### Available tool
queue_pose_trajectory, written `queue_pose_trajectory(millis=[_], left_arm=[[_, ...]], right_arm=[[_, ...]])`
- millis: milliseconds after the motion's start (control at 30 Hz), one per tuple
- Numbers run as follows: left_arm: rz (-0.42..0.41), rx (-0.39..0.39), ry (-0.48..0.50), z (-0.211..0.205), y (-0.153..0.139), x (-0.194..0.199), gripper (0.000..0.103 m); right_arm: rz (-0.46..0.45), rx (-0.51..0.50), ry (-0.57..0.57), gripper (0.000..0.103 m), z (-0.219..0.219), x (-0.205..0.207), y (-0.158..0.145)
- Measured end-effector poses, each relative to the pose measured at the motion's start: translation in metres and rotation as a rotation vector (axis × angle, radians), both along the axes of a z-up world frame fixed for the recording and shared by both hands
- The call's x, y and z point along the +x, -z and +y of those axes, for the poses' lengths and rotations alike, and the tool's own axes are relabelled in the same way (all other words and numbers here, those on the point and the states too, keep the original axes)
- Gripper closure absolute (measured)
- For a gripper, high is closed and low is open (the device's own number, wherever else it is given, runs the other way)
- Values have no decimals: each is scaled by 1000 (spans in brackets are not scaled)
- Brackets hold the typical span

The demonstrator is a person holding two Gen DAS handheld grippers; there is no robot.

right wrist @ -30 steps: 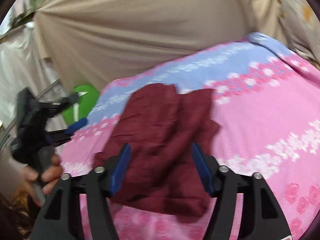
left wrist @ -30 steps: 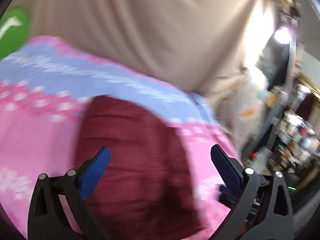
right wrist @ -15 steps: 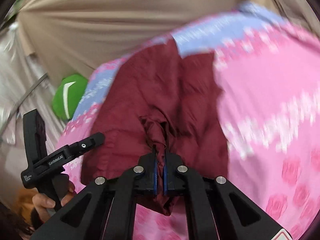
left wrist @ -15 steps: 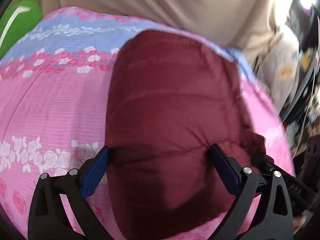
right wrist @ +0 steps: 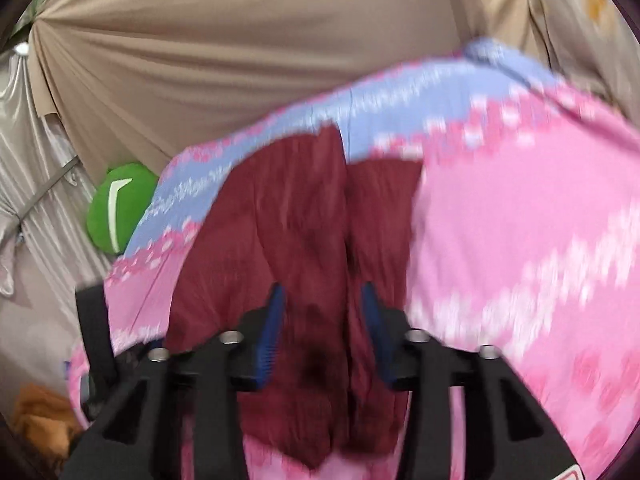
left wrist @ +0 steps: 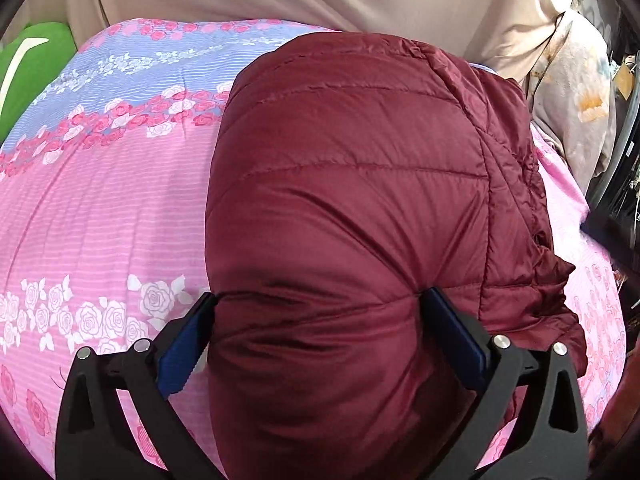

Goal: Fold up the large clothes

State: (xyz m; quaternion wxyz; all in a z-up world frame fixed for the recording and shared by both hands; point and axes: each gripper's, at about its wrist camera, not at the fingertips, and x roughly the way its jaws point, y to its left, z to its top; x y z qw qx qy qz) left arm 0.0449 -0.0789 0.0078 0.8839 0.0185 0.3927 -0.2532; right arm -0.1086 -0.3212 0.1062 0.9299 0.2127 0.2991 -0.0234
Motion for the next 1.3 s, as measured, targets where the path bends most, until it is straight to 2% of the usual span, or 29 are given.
queue_pose_trajectory(millis=[133,233,267,333,367,467,600,700,733,867,967,1033,1167,1233,1300], left_arm=[[2,8,-3,0,-1,0,5],[1,11,-5,0,-1,-1,5],[1,12,-6,1,-2,-2,5],[10,7,-10,2,-1,-1,5],[14,5,-11,2,-1,-1,5],[15,1,-10,2,-1,1,5],[-25,19,11,-3,-4,-6,5],[-44,51,-3,-7,-3,-8,5],[-38,51,-8,-7,-2,-7,5],[-19,47,-8,-3,-1,-5,5],[-17,43,-12,-3,-1,-4,5],[-22,45,-15,-4,-1,-4,5],[-22,42,-13,-3,0,-5,5],[-25,42,-10,-3,0,-6,5],[-29,41,-9,-4,0,-7,5]], right_arm=[[35,-34,26,56,1,57,-1],[121,-30,125,56,-5,92,17],[137,-12,140,70,-4,99,22],[108,15,139,91,2,103,21],[91,5,141,94,0,101,19],[60,-109,172,96,7,98,16],[135,-218,175,95,9,117,52],[171,-374,180,93,26,125,56],[175,-395,178,92,28,125,55],[117,-289,192,90,21,92,34],[43,-264,164,87,29,49,13],[37,-250,128,87,38,29,9],[94,-245,80,87,49,2,25],[146,-269,74,87,48,-4,43],[201,-247,87,88,37,-1,68]])
